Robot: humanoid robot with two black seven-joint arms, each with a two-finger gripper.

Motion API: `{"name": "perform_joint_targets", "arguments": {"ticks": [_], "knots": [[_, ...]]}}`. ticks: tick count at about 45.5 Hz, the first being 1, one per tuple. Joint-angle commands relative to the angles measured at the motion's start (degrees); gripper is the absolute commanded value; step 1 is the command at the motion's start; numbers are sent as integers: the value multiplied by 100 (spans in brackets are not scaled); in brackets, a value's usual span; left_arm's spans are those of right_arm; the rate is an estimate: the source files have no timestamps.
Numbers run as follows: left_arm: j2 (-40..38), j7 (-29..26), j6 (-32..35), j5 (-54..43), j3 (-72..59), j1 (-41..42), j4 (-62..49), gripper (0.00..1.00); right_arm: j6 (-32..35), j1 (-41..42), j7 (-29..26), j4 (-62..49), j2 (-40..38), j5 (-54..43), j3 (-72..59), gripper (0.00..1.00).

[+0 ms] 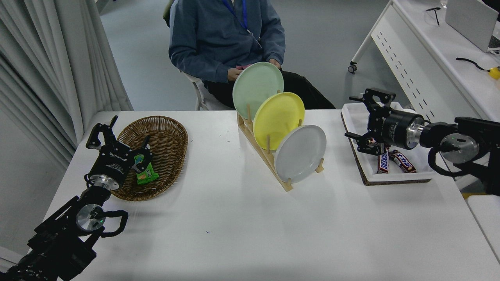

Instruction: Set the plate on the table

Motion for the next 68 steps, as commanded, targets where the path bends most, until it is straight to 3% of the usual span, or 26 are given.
{"name": "perform_joint_targets", "arguments": {"ticks": [1, 14, 22, 32, 45, 57, 68], "knots": [[0, 0, 0, 0, 0, 2, -2, 100, -815, 367, -349, 450, 29, 762, -132, 100], [0, 0, 0, 0, 0, 2, -2, 100, -1466, 279, -850, 257, 766, 727, 325, 100], [0, 0, 0, 0, 0, 2, -2, 100, -1484, 244, -1070, 82, 969, 621, 492, 100], [0, 0, 0, 0, 0, 2, -2, 100, -1387, 182, -1123, -490, 1347, -565, 501, 100], [0, 0, 0, 0, 0, 2, -2, 100, -1387, 235, -1114, -851, 1646, -987, 449, 100], [0, 0, 0, 0, 0, 2, 7, 100, -535, 235, -1114, -851, 1795, -1339, 369, 100], [0, 0, 0, 0, 0, 2, -2, 100, -447, 253, -1114, -851, 1822, -1383, 369, 100]]}}
